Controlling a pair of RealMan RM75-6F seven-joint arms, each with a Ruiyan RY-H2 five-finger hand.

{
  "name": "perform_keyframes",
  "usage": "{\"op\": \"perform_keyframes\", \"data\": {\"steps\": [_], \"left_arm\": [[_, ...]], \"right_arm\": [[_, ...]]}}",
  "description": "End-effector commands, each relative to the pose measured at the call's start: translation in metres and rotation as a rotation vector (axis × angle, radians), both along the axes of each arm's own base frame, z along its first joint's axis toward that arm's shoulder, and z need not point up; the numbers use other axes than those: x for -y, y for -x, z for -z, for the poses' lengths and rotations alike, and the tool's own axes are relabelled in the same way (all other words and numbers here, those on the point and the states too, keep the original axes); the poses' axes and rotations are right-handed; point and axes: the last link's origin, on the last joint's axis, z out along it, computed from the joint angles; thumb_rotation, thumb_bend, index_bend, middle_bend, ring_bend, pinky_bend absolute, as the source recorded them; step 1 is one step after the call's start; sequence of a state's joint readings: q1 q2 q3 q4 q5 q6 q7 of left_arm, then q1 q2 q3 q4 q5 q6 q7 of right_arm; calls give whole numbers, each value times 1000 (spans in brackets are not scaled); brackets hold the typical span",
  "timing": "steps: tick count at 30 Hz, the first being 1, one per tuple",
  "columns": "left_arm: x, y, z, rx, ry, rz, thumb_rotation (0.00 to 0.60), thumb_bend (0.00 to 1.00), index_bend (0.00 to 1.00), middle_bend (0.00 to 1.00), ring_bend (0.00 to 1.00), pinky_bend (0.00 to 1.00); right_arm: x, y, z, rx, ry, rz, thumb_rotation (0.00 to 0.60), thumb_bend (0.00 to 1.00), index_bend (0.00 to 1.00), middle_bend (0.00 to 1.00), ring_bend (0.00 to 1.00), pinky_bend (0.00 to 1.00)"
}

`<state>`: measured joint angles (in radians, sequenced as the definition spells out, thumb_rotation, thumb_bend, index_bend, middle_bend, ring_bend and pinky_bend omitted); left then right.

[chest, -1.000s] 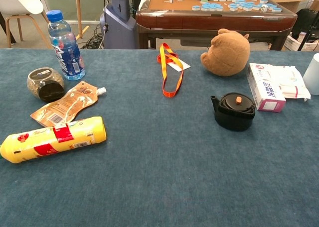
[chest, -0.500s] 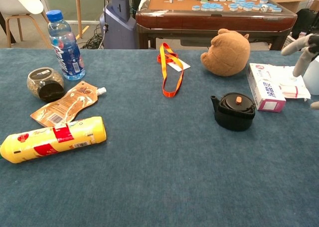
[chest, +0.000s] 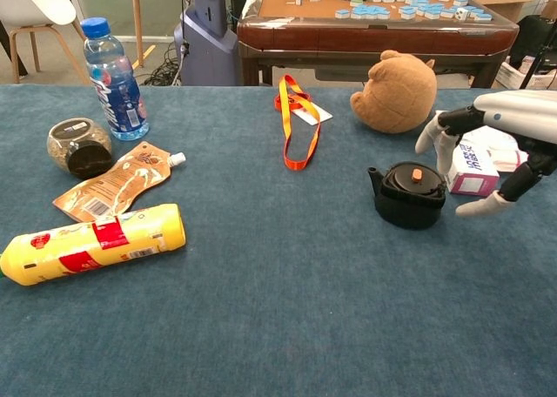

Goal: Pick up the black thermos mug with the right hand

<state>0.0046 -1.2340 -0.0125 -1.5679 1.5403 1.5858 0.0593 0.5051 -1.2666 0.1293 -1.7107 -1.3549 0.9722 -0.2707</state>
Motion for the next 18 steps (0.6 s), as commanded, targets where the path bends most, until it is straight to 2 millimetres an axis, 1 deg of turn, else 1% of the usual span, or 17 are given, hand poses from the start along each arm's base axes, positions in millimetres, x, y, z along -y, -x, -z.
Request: {"op": "perform_keyframes", "data": {"steps": [1,11,15,18], "left_arm": [[0,1,1,2,2,-4,600,248,208,233,230,151],[2,5,1,7,1,-11,600,248,208,233,230,151],[3,6,0,6,-2,-15,600,248,208,233,230,151],[4,6,0,5,-1,-19,600,248,208,233,230,151]], "right_arm": [[5,-2,7,-10,-2,-1,600,19,293,417,272,164],[11,-8,26,-28,-31,-12,600,19,293,416,272,165],[10,-7,32,-39,-48,-15,600,20,294,417,272,164],[6,-2,34,-54,-64,-11,600,20,296,416,272,164]]}}
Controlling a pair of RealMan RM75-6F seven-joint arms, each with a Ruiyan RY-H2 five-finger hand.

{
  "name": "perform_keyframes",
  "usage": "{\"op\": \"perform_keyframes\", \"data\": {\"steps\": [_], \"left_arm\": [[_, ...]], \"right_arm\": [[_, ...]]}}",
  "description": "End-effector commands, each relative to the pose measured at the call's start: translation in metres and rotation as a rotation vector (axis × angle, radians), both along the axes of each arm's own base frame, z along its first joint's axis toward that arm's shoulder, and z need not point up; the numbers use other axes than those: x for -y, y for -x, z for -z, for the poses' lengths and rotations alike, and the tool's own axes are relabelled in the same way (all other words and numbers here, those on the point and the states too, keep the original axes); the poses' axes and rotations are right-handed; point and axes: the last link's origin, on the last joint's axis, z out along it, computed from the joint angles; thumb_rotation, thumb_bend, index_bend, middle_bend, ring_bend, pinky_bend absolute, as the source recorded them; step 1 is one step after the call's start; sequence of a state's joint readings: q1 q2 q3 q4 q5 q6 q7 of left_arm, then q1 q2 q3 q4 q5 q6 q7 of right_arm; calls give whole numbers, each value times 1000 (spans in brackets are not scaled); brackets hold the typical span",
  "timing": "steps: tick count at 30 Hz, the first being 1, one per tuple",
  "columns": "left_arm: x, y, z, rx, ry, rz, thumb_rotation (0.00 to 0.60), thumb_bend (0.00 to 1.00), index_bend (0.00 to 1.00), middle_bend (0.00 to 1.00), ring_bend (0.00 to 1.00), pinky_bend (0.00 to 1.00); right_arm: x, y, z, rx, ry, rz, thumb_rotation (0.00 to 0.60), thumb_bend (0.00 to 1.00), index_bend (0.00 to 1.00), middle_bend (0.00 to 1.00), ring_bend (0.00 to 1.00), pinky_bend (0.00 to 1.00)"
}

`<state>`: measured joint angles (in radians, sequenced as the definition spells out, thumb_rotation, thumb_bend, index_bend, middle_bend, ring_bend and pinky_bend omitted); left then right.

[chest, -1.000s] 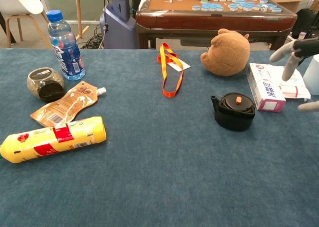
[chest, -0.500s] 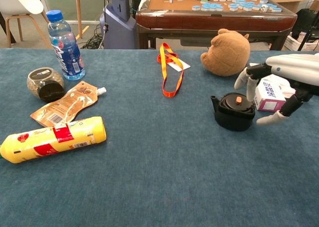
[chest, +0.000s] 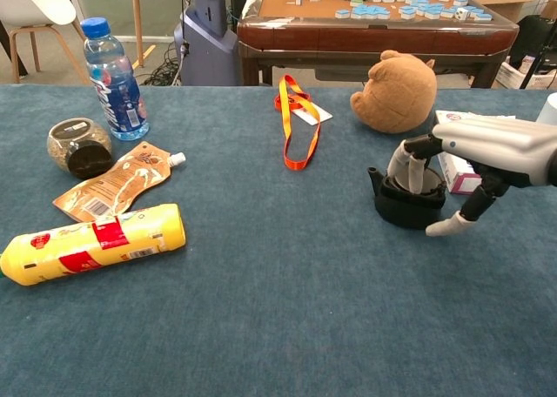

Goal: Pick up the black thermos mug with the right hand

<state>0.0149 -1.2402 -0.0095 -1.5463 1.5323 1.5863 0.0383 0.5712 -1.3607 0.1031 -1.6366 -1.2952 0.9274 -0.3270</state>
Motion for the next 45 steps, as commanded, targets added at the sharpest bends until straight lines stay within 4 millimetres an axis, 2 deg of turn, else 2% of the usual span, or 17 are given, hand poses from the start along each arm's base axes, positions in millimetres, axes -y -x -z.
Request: {"op": "perform_keyframes", "data": {"steps": [1,8,16,29,36,45], "left_arm": [[0,0,0,-1,1,-1,600,248,208,233,230,151],[-1,-1,2,-2,6,3,600,248,208,233,230,151],[-4,-4,4,-4,14,14,600,248,208,233,230,151],[-1,-4,2,-6,5,4,600,248,208,233,230,151],[-1,-4,2,-2,3,6,600,248,208,233,230,151],[-1,-3,3,-1,5,4,600,248,208,233,230,151]], "right_arm": [[-4,4,1,-12,-10,3,600,20,296,417,272,164],[-22,24,-7,-33,-15,31,600,20,297,416,272,164],[-37,46,-25,-50,15,64,600,20,297,416,272,164],[-36,37,-21,-20,-13,29,600,47,301,396,282,164],[-38,39,-21,-18,-18,29,600,50,373,428,326,164],[-38,43,-16,-35,-39,42,600,50,396,444,330,164]]}}
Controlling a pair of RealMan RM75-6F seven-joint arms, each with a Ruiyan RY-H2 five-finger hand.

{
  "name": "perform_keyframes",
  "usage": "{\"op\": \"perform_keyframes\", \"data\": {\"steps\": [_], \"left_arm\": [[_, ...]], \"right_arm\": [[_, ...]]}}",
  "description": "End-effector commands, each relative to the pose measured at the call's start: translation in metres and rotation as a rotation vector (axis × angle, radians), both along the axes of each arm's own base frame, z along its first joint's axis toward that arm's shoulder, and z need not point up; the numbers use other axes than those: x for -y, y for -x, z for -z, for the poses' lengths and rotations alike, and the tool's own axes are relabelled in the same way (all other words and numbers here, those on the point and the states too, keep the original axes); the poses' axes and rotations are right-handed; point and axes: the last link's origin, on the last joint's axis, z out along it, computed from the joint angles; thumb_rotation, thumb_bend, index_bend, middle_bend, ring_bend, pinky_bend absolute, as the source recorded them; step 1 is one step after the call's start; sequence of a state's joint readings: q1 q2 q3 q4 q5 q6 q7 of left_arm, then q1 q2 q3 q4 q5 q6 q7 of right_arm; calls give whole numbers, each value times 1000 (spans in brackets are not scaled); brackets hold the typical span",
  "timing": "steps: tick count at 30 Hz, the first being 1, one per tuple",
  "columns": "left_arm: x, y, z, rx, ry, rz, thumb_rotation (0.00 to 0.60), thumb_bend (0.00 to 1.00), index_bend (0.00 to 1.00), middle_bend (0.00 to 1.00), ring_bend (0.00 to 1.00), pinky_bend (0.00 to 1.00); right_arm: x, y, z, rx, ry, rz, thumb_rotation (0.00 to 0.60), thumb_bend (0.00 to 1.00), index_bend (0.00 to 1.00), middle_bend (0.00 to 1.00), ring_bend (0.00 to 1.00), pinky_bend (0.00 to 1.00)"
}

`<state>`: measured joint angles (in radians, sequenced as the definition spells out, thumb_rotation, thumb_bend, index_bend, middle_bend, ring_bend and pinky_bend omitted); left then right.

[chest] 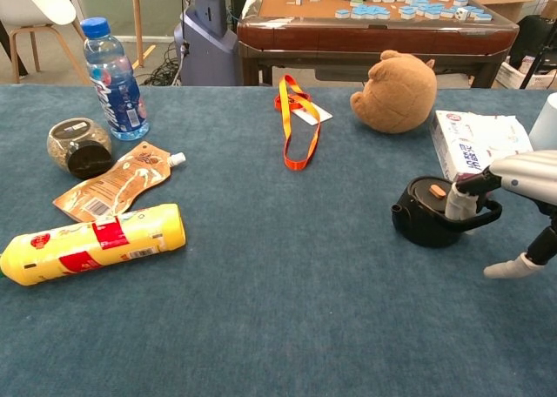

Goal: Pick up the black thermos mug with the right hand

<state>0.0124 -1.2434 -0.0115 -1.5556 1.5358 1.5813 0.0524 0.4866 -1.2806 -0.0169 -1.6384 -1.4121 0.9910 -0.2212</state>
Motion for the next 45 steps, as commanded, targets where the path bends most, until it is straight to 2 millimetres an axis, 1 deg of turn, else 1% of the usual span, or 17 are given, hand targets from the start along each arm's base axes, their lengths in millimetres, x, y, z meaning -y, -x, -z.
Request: {"op": "perform_keyframes", "data": {"steps": [1,8,14,18,26,31,34,38,45], "left_arm": [[0,0,0,0,1,-2,600,248,208,233,230,151],[1,2,2,2,5,-10,600,248,208,233,230,151],[3,4,1,2,2,-17,600,248,208,233,230,151],[3,5,1,3,2,-17,600,248,208,233,230,151],[2,5,2,5,4,-16,600,248,208,233,230,151],[2,6,3,6,6,-16,600,248,208,233,230,151],[1,6,3,5,8,-17,600,248,208,233,229,151],[1,6,4,5,10,-16,600,248,208,233,230,151],[1,7,3,6,8,-21,600,248,208,233,230,151]], "right_arm": [[0,0,1,-3,-3,2,600,50,399,446,333,164],[2,1,4,-22,-15,5,600,49,426,467,357,164],[1,0,5,-32,-15,2,600,50,461,496,409,164],[-1,1,6,-46,-15,5,600,50,464,498,429,164],[-4,-2,-2,-53,21,-13,600,50,464,498,432,164],[-8,1,-3,-80,20,-7,600,49,464,498,442,164],[-10,3,-3,-96,24,-1,600,50,464,498,442,189],[-11,5,-4,-111,23,4,600,50,464,498,442,272],[-17,9,0,-148,-14,12,600,53,468,500,475,297]]}}
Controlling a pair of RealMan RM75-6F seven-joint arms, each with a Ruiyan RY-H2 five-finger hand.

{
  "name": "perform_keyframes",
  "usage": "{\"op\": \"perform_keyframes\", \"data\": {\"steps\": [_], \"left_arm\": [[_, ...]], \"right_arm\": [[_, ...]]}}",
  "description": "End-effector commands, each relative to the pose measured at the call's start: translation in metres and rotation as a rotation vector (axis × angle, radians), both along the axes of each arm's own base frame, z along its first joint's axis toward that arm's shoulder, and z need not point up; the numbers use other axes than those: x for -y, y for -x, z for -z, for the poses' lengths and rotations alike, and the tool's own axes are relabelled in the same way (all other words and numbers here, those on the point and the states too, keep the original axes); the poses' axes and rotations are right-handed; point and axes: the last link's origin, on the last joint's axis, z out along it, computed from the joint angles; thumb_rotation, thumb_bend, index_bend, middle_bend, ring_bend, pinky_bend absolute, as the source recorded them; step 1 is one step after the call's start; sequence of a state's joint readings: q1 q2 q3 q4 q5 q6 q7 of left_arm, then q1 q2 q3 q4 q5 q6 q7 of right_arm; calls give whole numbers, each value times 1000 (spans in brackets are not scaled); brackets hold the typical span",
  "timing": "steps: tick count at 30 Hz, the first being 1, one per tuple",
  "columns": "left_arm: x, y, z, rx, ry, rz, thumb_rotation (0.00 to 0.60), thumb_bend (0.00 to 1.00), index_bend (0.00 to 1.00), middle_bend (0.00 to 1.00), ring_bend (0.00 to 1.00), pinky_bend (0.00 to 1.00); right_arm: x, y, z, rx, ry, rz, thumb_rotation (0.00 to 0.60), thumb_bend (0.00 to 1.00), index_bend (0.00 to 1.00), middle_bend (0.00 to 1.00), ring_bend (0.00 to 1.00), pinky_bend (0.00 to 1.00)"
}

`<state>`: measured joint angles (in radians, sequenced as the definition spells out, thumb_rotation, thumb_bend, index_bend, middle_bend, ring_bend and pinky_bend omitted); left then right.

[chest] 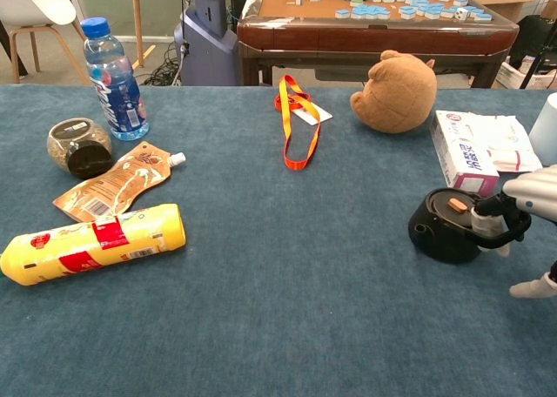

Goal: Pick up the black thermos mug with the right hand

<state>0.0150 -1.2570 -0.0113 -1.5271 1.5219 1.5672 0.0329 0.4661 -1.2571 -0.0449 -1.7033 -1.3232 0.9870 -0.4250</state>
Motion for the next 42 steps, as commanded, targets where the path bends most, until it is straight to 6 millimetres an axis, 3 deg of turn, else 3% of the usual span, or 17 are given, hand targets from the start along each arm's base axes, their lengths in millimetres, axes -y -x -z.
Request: {"op": "perform_keyframes", "data": {"steps": [1,9,18,25,42], "left_arm": [[0,0,0,0,0,-1,600,248,208,233,229,151],[0,0,0,3,-2,1,600,248,208,233,229,151],[2,2,-2,1,-8,-7,600,248,208,233,230,151],[2,1,-3,0,-8,-9,600,248,208,233,230,151],[1,-2,-2,1,2,-1,600,248,208,233,230,151]], "right_arm": [[-3,1,1,-8,-13,2,600,53,471,502,475,297],[-7,-1,4,5,-21,-3,600,54,523,551,497,297],[7,-14,5,108,-6,18,600,80,753,807,776,297],[20,-27,5,201,-23,57,600,80,874,915,886,297],[50,-48,-23,288,37,42,600,48,911,962,916,298]]}}
